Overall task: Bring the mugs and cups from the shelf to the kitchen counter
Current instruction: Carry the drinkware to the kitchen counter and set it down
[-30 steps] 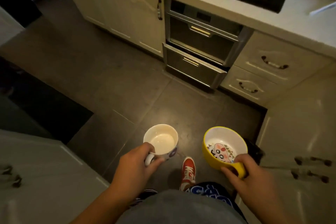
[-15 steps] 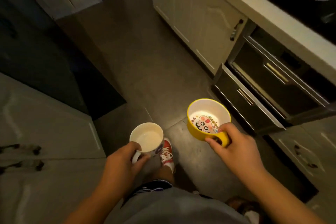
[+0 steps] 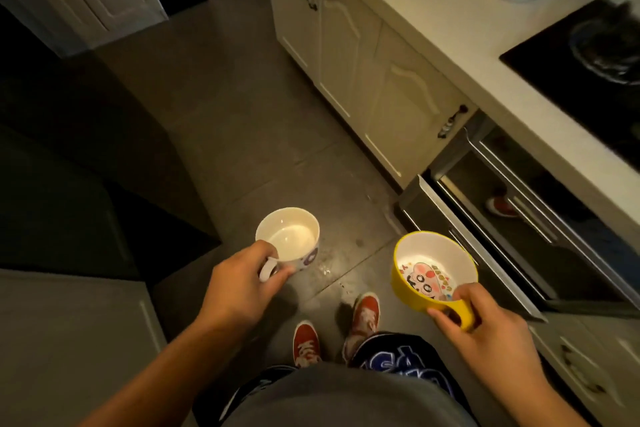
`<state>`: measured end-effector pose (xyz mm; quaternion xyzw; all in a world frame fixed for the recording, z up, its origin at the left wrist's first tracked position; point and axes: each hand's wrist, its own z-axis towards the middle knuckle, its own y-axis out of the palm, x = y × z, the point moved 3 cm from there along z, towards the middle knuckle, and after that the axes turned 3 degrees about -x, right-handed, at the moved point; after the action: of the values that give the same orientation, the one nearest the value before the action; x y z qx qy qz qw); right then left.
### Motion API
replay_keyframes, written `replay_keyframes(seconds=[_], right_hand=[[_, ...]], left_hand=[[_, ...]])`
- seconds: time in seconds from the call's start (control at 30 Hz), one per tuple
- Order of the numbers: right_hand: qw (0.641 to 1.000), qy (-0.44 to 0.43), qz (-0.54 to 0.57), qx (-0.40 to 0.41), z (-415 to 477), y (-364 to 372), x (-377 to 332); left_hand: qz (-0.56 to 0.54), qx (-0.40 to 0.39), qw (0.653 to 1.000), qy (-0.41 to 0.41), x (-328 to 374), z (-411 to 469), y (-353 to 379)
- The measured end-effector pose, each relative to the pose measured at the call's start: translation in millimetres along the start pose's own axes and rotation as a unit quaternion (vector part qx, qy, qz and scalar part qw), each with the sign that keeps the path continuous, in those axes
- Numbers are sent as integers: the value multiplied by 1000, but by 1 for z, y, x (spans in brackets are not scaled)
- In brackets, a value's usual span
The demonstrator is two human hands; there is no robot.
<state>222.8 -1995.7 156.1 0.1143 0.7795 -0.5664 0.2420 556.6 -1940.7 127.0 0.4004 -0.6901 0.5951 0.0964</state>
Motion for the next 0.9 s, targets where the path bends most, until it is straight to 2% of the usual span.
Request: replay_keyframes(seconds=[0.2,0.33,0.43,0.57,0.77,0.9], right_hand=[[1000,16,-2,-1,89,-20,20],[999,21,-11,-23,177,-30,27],[999,-7,-13,-45,244,-39,13],[995,-51,0,-88,331,-48,-30],[977,-203,0,-64,442,-36,-128],[970,-239,-4,-51,506,-8,-194]], left_hand=[[53,23,994,89,48,102,9],[19,13,999,30,71,165,10],[1,27,1000,15,79,193,-1],[-7,49,998,-32,76,219,-27],[-10,104,990,-100,47,254,-69],[-26,118,985,-121,15,297,-99]])
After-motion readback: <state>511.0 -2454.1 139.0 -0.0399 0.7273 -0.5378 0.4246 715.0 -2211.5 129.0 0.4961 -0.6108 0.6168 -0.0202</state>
